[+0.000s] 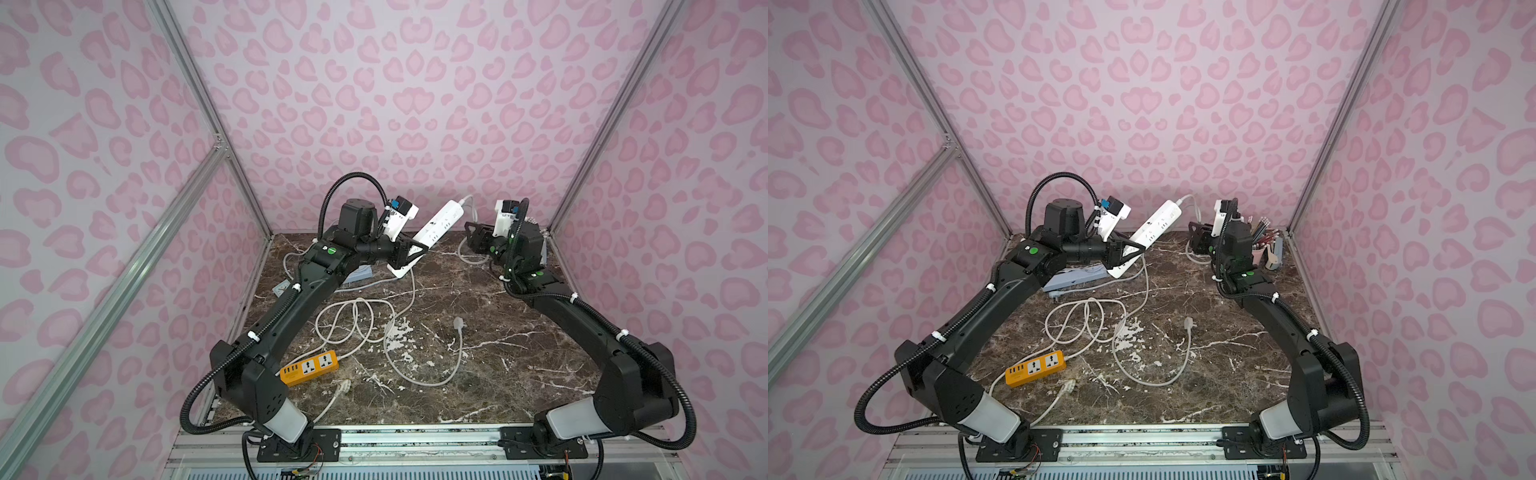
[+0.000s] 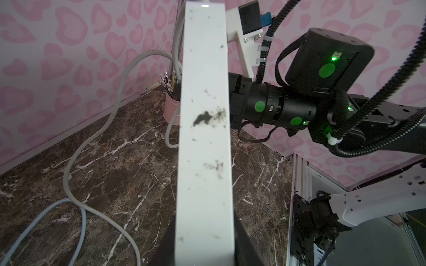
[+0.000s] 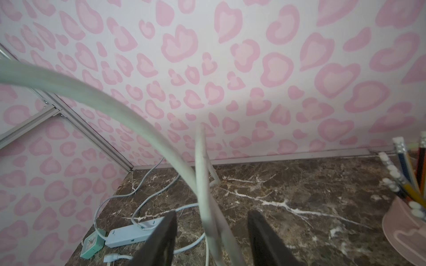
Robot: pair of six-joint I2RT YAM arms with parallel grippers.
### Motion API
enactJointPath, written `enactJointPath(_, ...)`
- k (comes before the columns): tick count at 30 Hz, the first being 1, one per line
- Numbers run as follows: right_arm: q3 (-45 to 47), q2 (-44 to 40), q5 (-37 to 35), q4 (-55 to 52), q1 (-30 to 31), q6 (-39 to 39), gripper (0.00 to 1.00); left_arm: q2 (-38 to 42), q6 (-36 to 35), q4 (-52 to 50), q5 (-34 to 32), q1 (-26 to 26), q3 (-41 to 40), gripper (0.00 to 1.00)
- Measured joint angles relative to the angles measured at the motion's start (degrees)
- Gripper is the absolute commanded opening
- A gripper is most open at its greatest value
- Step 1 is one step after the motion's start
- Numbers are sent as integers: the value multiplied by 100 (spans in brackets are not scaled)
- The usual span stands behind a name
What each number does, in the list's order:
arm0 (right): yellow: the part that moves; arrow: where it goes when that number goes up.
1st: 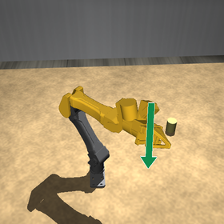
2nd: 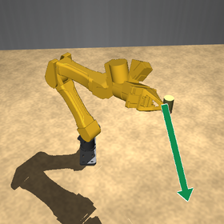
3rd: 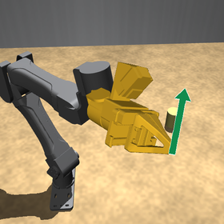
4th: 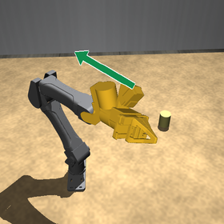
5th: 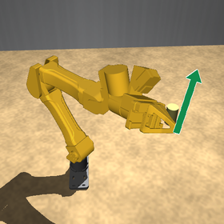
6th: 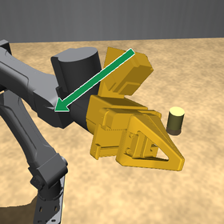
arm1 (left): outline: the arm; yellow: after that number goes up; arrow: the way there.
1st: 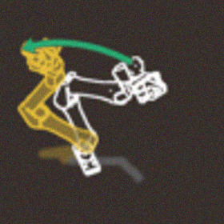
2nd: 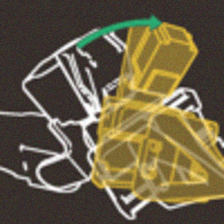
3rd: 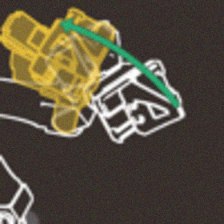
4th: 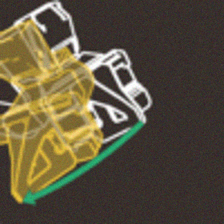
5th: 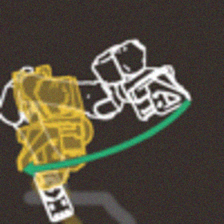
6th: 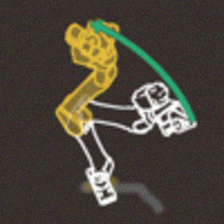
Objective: Wrap the cord around the power strip
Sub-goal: Adjust the power cord.
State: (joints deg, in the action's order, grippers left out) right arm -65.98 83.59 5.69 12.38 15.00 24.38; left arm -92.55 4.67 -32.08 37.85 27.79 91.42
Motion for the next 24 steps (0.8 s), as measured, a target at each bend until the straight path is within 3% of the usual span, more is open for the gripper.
enactJointPath(12, 192, -636, -1108, -1069, 490, 525, 57, -118, 153, 83, -271, 44, 4, 3)
enactJointPath(19, 114, 0, -999, -1016, 341, 870, 54, -125, 256, 151, -223, 160, 9, 3)
enactJointPath(24, -37, 573, -1062, -363, 251, 1010, 47, -109, 302, 186, -127, 190, -146, 3)
